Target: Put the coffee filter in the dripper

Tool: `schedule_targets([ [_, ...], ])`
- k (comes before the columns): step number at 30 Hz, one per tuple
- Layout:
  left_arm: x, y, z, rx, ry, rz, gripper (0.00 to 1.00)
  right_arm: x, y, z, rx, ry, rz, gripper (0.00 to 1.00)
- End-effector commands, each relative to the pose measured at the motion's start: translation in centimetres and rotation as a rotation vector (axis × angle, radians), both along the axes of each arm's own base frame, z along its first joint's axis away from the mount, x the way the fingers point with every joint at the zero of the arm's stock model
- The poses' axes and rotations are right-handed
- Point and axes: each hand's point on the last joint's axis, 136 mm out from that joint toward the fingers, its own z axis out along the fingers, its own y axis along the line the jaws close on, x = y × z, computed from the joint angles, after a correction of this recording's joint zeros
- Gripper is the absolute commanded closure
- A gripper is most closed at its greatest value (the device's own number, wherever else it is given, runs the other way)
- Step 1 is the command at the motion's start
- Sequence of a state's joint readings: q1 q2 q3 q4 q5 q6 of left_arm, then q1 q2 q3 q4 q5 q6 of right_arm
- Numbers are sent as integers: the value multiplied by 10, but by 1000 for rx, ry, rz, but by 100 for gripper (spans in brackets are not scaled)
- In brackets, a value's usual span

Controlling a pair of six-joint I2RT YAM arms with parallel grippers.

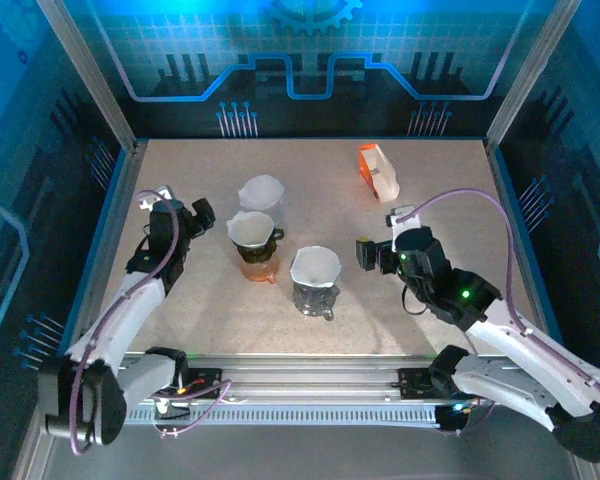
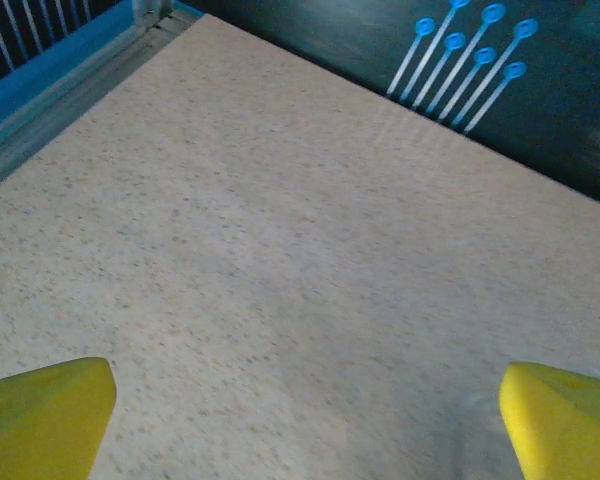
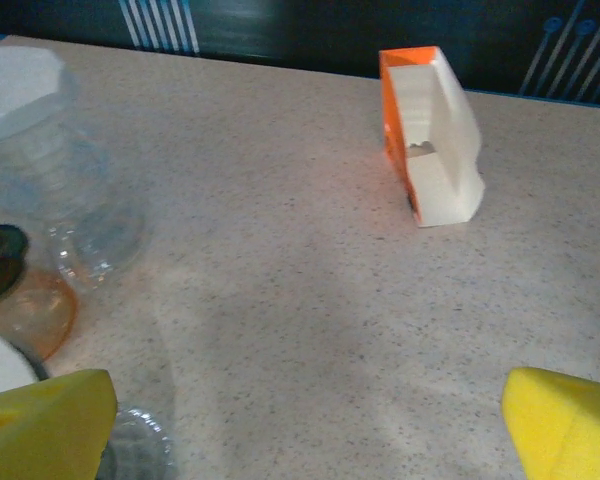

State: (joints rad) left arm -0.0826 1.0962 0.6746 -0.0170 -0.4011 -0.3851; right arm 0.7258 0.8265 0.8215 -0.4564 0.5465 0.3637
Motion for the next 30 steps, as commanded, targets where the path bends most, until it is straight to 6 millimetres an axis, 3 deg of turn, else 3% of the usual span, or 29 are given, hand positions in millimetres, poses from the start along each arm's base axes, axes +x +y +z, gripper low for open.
schedule_targets([
  [1,16,15,3,137,-93,17,1,6,-9,6,52,-40,-46,0],
  [6,26,25,-28,266,-79,33,1,8,-4,2,58,-33,-13,0],
  [10,40,19,-52,304,-3,-31,1,12,-1,-4,59,-16,-12,0],
  [15,39,16,-73,297,-38,-46,1,18,-4,-12,49,8,-26,0],
  [21,35,1,-76,252,-125,-163,1,27,-17,-22,90,61,-71,0],
  [23,30,-3,-87,247,-161,-194,1,30,-24,-28,106,72,-91,0],
  [24,30,-2,-80,262,-218,-190,1,31,-26,-31,113,79,-94,0],
  [30,35,1,-87,242,-140,-180,1,49,-51,-38,109,44,-158,0],
])
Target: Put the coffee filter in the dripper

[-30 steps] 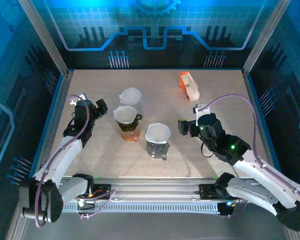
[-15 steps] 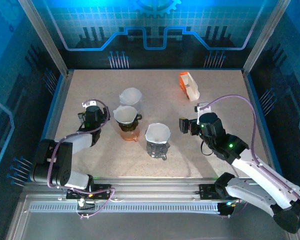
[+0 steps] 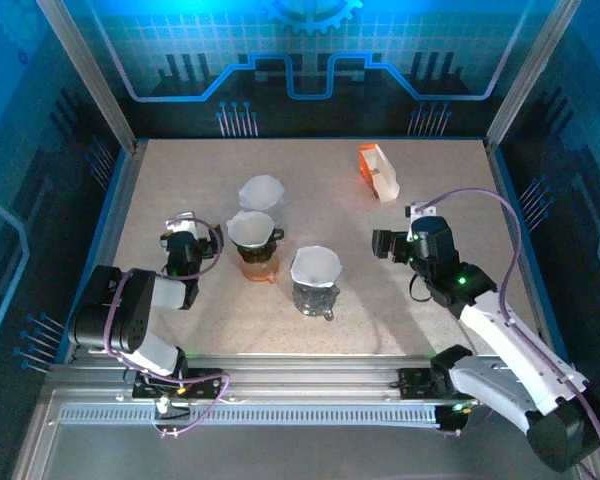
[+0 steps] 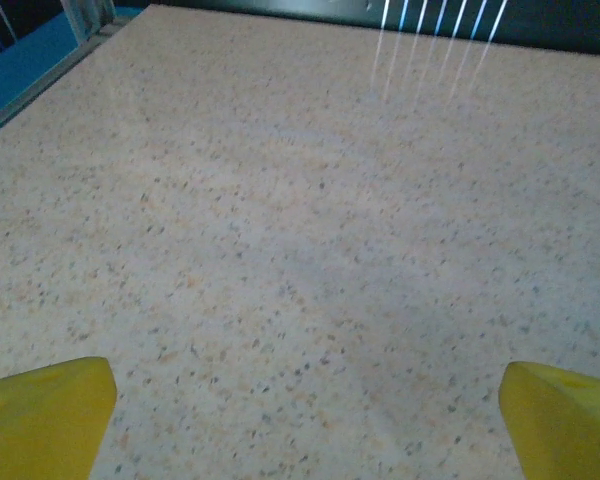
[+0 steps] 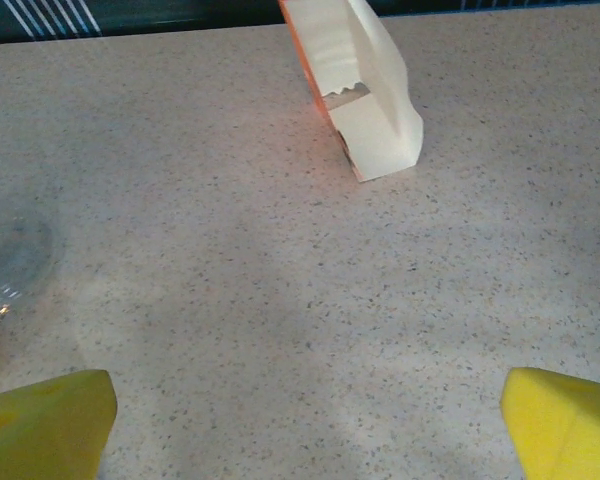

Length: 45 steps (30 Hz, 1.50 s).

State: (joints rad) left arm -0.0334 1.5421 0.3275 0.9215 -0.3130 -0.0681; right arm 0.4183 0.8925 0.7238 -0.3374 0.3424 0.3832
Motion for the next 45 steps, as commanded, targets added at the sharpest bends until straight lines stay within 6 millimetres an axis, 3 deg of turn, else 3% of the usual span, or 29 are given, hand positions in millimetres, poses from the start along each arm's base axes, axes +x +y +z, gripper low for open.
schedule_targets([
  [1,12,-1,20,9,-74,-26,1,19,-14,7,16,-73,-45,0],
  [9,13,-3,19,8,-66,-34,1,60,-73,9,-250,-339,-199,0],
  [14,13,-5,18,7,-64,-41,1,84,-88,-38,-310,-248,-170,0],
  [20,14,-6,18,6,-64,-49,1,98,-92,-84,-190,-221,-153,0],
  [23,13,-6,18,6,-61,-50,1,101,-78,-98,-196,-229,-79,0],
  [27,13,-6,18,6,-62,-50,1,100,-73,-105,-202,-239,-55,0],
  [45,14,-6,18,6,-62,-52,1,99,-80,-103,-222,-259,-108,0],
])
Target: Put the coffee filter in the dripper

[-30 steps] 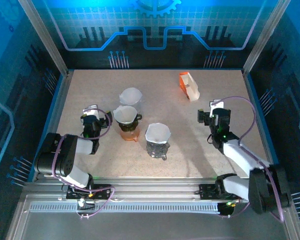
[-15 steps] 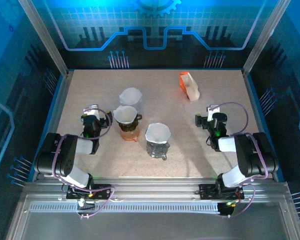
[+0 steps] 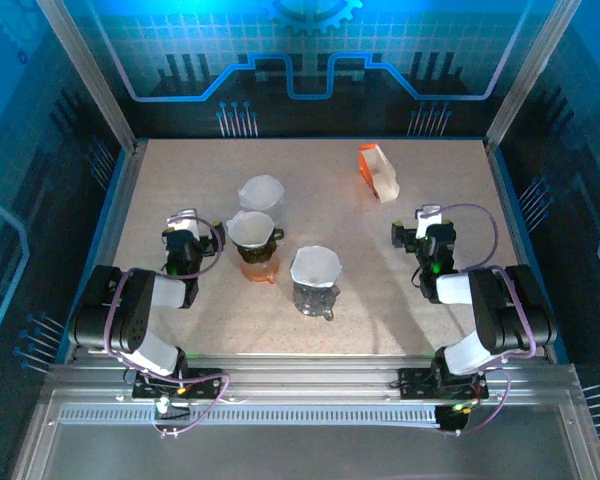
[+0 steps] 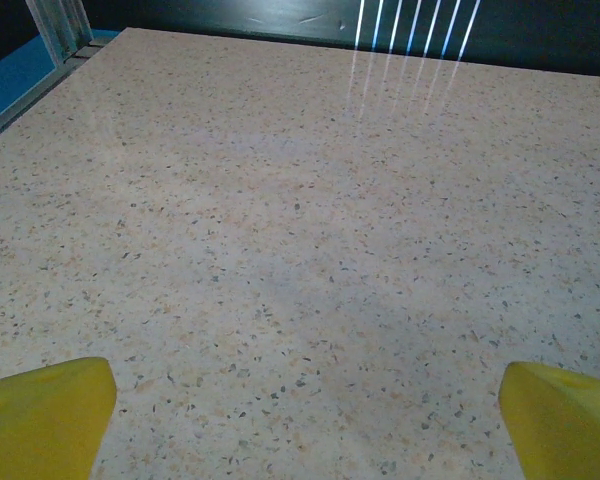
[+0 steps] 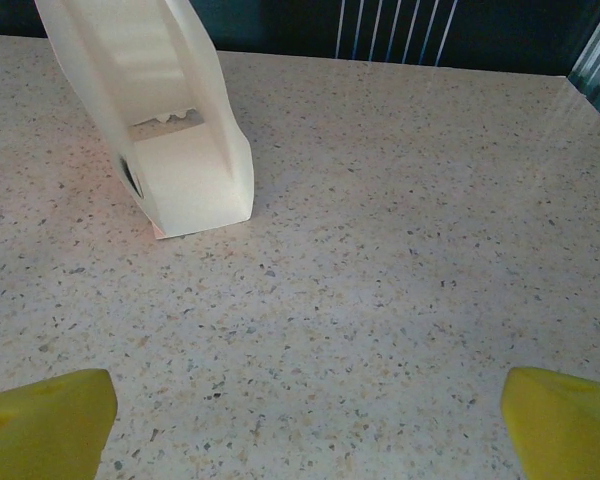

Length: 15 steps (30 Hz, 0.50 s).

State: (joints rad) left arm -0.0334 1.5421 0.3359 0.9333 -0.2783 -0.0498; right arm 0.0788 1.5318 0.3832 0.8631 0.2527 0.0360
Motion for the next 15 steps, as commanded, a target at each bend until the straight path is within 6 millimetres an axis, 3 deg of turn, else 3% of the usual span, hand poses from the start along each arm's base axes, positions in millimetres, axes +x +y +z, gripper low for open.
schedule_targets([
  [1,9,0,12,2,-45,-13,1,2,2,10,-8,-49,-4,0],
  [15,9,0,13,2,-47,-12,1,3,3,10,-16,-46,-2,0],
])
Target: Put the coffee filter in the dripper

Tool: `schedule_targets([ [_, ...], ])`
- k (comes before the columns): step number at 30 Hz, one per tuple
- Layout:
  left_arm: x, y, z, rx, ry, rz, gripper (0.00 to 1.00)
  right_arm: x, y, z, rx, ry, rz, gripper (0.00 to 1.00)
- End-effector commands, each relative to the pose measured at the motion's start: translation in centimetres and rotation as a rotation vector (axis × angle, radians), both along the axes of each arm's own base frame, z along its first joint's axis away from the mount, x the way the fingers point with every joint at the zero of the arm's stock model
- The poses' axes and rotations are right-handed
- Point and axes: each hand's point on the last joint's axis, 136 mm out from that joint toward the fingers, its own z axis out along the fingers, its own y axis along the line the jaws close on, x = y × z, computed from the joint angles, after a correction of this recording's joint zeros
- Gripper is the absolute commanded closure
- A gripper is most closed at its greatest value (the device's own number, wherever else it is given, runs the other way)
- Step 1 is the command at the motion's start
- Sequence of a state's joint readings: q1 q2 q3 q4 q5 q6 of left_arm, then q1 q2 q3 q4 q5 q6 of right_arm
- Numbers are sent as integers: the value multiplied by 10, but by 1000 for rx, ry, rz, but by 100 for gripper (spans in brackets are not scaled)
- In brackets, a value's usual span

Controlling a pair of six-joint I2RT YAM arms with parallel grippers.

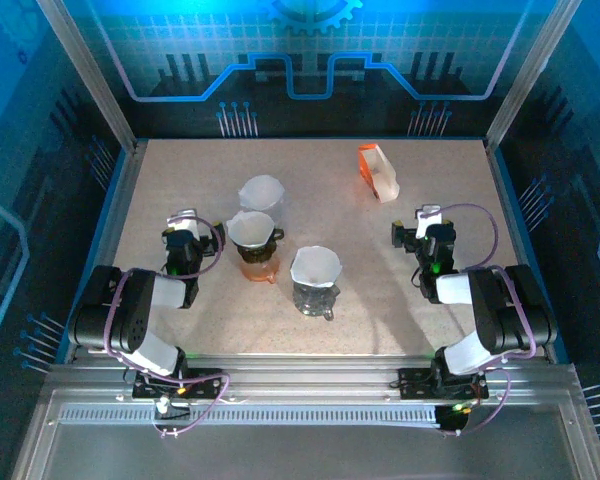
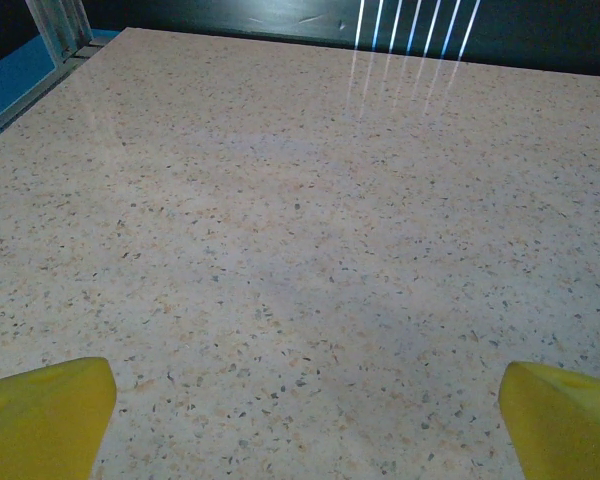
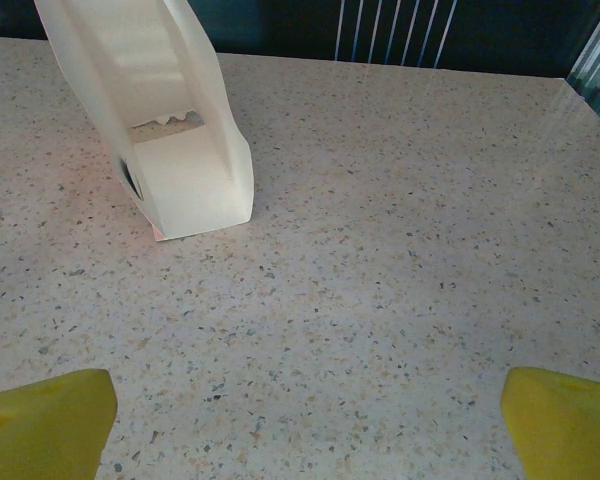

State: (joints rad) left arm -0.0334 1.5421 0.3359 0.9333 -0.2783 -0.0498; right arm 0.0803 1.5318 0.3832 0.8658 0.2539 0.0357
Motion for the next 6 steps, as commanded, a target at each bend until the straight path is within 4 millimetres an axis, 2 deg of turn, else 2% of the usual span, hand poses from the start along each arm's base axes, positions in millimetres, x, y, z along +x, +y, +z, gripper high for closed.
schedule_targets([
  [1,9,0,13,1,-45,-13,1,3,3,9,-15,-43,-2,0],
  [6,9,0,13,1,-46,-14,1,3,4,10,-25,-48,0,0],
])
